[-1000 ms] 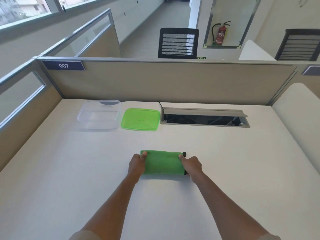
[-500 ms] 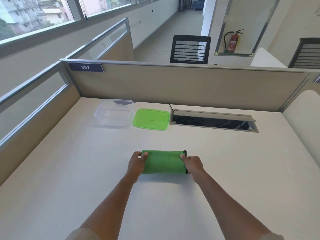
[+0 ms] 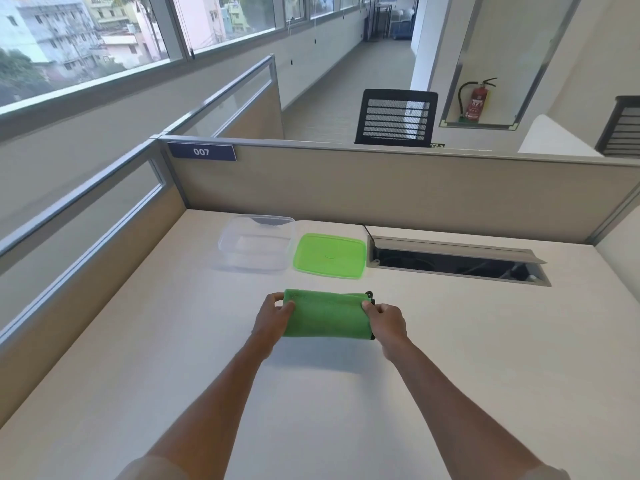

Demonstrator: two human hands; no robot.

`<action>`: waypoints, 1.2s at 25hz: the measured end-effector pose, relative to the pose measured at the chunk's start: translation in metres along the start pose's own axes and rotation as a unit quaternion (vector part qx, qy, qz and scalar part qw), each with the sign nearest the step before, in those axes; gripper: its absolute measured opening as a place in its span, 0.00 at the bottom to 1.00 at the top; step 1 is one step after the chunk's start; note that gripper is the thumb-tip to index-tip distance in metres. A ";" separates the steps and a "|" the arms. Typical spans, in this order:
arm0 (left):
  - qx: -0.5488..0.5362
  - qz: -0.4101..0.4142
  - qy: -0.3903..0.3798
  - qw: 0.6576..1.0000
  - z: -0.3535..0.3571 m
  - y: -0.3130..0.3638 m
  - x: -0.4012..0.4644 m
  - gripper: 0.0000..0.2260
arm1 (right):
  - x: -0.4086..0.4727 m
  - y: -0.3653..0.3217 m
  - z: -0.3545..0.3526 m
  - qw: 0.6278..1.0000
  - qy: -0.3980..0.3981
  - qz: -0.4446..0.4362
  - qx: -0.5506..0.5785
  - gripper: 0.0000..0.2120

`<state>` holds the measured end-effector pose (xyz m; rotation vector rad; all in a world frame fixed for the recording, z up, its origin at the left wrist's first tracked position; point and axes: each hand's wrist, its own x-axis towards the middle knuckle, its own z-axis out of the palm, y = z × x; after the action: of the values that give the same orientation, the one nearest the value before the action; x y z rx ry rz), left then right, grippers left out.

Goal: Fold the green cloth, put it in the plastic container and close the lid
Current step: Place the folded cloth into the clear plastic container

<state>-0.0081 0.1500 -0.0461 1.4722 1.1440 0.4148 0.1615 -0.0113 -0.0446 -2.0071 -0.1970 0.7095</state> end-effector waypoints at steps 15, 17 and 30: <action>0.113 0.082 0.098 0.985 -0.126 0.079 0.161 0.14 | 0.068 -0.159 0.133 0.998 0.010 -0.069 -0.006 0.17; 0.122 0.084 0.101 0.984 -0.140 0.088 0.191 0.14 | 0.087 -0.178 0.153 0.997 0.008 -0.078 -0.009 0.16; 0.332 0.110 0.121 0.929 -0.146 0.081 0.295 0.16 | 0.168 -0.201 0.221 0.971 0.034 -0.144 -0.190 0.14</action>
<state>0.0455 0.4840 -0.0344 2.2023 1.3996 0.3877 0.2060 0.3282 -0.0244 -2.2966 -0.6085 0.4389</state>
